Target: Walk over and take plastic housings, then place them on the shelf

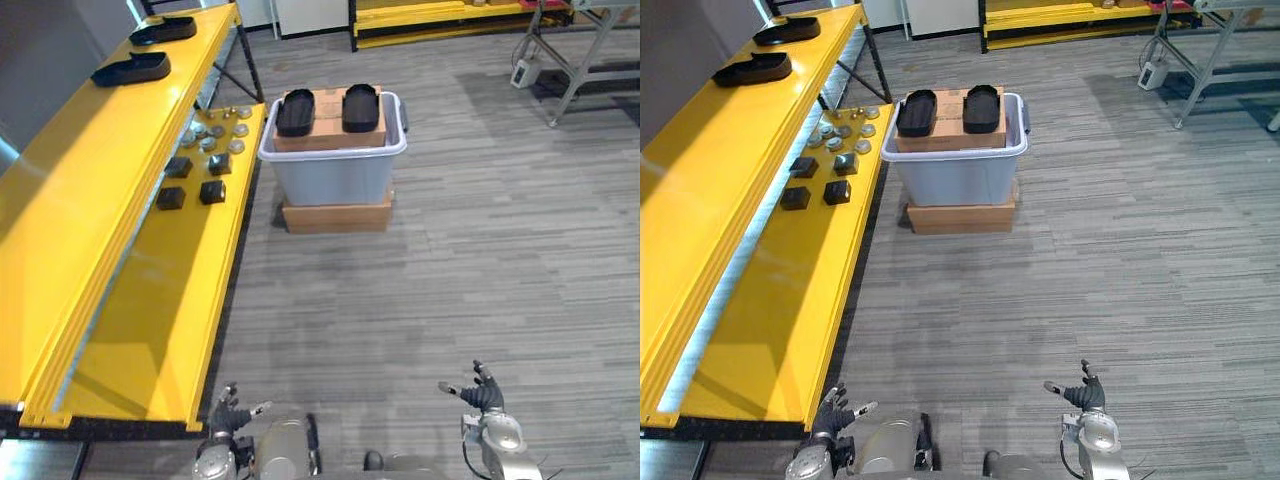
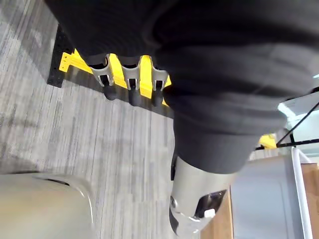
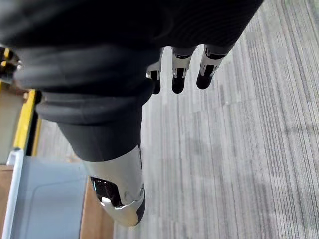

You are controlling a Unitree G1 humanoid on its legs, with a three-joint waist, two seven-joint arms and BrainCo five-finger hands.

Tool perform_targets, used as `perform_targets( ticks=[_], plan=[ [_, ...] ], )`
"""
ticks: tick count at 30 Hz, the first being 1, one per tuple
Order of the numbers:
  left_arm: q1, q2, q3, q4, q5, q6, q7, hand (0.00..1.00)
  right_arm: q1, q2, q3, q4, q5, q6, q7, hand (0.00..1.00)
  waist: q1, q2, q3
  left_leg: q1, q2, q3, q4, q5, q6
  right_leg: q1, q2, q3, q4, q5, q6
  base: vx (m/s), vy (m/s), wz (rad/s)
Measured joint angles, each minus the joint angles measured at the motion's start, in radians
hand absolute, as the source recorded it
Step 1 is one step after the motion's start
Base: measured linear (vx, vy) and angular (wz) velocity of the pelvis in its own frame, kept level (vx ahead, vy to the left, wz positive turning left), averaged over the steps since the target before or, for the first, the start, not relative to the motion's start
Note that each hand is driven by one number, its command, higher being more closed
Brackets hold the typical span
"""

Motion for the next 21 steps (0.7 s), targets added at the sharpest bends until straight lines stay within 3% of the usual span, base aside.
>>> perform_targets(
  ticks=[1,2,3,5,6,7,8,9,11,14,15,16,17,18,19,21],
  plan=[
    [0.002,0.000,0.000,0.003,0.000,0.000,0.000,0.00,0.001,0.001,0.000,0.000,0.000,0.000,0.000,0.00,0.000,-0.003,-0.004,0.000,-0.004,0.003,0.002,0.019,0.018,0.003,-0.004,0.001,0.003,-0.005,0.009,0.59,0.170,-0.14],
    [0.001,-0.001,-0.004,0.027,0.000,0.000,-0.001,0.00,0.003,0.004,-0.002,0.000,-0.008,-0.001,-0.001,0.00,-0.008,-0.006,-0.020,-0.004,-0.028,0.002,0.022,0.083,0.081,0.004,-0.026,-0.002,0.046,-0.025,0.044,0.53,0.117,0.14],
    [-0.024,-0.002,-0.005,0.049,0.000,0.001,-0.001,0.00,0.014,0.005,-0.013,0.012,-0.009,-0.002,-0.001,0.00,-0.008,-0.019,-0.031,-0.004,-0.050,0.006,0.048,0.056,0.093,-0.028,-0.053,-0.005,0.120,-0.043,0.072,0.78,0.187,0.28],
    [-0.050,0.003,-0.010,0.053,0.000,-0.001,-0.002,0.00,0.021,0.014,-0.024,0.036,-0.009,0.000,0.002,0.00,-0.007,-0.037,-0.029,0.034,-0.088,-0.006,0.054,-0.007,0.108,-0.140,-0.076,-0.009,0.422,-0.045,0.111,0.69,0.168,0.40],
    [-0.055,0.016,-0.012,0.061,0.000,0.000,-0.001,0.00,0.038,0.029,-0.024,0.035,-0.009,0.000,0.001,0.00,-0.016,-0.056,-0.027,0.104,-0.123,-0.030,0.055,-0.058,0.119,-0.251,-0.112,-0.006,0.749,0.030,0.252,0.62,0.127,0.49],
    [-0.058,0.018,-0.014,0.066,0.000,0.003,0.000,0.00,0.042,0.030,-0.023,0.036,-0.008,0.000,0.002,0.00,-0.023,-0.057,-0.026,0.137,-0.133,-0.043,0.058,-0.077,0.122,-0.290,-0.125,-0.010,0.862,0.034,0.253,0.73,0.124,0.60],
    [-0.058,0.021,-0.019,0.069,0.000,0.007,0.000,0.00,0.040,0.034,-0.021,0.035,-0.008,0.000,0.002,0.00,-0.038,-0.054,-0.025,0.210,-0.139,-0.063,0.055,-0.108,0.129,-0.350,-0.152,-0.039,1.019,0.013,0.203,0.58,0.087,0.50],
    [-0.061,0.023,-0.022,0.071,0.000,0.007,0.000,0.00,0.040,0.043,-0.019,0.024,-0.008,-0.006,0.003,0.00,-0.044,-0.049,-0.022,0.298,-0.136,-0.090,0.039,-0.122,0.144,-0.411,-0.176,-0.090,1.074,-0.022,0.136,0.64,0.070,0.46],
    [-0.068,0.022,-0.023,0.071,-0.002,0.006,-0.001,0.00,0.039,0.048,-0.018,0.016,-0.007,-0.017,0.003,0.00,-0.062,-0.037,-0.019,0.376,-0.114,-0.126,0.011,-0.156,0.138,-0.468,-0.172,-0.109,1.028,-0.053,0.092,0.52,-0.004,0.43],
    [-0.089,0.025,-0.023,0.074,-0.008,0.006,-0.001,0.00,0.035,0.050,-0.017,0.019,-0.006,-0.020,0.003,0.00,-0.065,-0.041,-0.008,0.481,-0.078,-0.165,-0.031,-0.213,0.112,-0.578,-0.151,-0.112,0.714,-0.061,0.108,0.37,-0.084,0.28],
    [-0.098,0.025,-0.023,0.076,-0.008,0.006,-0.001,0.00,0.033,0.050,-0.017,0.021,-0.005,-0.019,0.004,0.00,-0.066,-0.042,-0.005,0.493,-0.068,-0.171,-0.033,-0.230,0.101,-0.597,-0.142,-0.111,0.632,-0.044,0.116,0.34,-0.142,0.21],
    [-0.108,0.031,-0.022,0.092,-0.008,0.006,-0.001,0.00,0.027,0.052,-0.017,0.032,-0.002,-0.016,0.005,0.00,-0.067,-0.049,-0.002,0.511,-0.055,-0.181,-0.035,-0.258,0.085,-0.617,-0.128,-0.100,0.423,0.042,0.127,0.52,-0.260,0.26],
    [-0.112,0.035,-0.020,0.114,-0.007,0.007,0.001,0.00,0.030,0.054,-0.019,0.040,0.004,-0.011,0.006,0.00,-0.075,-0.056,-0.001,0.529,-0.042,-0.202,-0.051,-0.276,0.070,-0.611,-0.120,-0.086,0.286,0.211,0.134,0.43,-0.226,0.33],
    [-0.110,0.036,-0.021,0.124,-0.007,0.007,0.001,0.00,0.032,0.054,-0.021,0.044,0.004,-0.008,0.006,0.00,-0.086,-0.056,-0.004,0.542,-0.034,-0.216,-0.065,-0.282,0.060,-0.602,-0.116,-0.092,0.275,0.276,0.126,0.46,-0.270,0.39],
    [-0.110,0.036,-0.021,0.144,-0.007,0.007,0.001,0.00,0.030,0.049,-0.028,0.055,0.004,-0.005,0.005,0.00,-0.096,-0.041,-0.006,0.568,-0.003,-0.231,-0.083,-0.291,0.048,-0.602,-0.082,-0.092,0.300,0.264,0.043,0.47,-0.272,0.30],
    [-0.113,0.033,-0.012,0.159,-0.005,0.008,0.000,0.00,0.031,0.076,-0.056,0.055,0.007,0.001,0.004,0.00,-0.100,-0.040,-0.002,0.542,0.019,-0.230,0.057,-0.276,-0.002,-0.579,-0.078,-0.130,0.378,0.195,-0.019,0.59,-0.338,0.37]
  ],
)
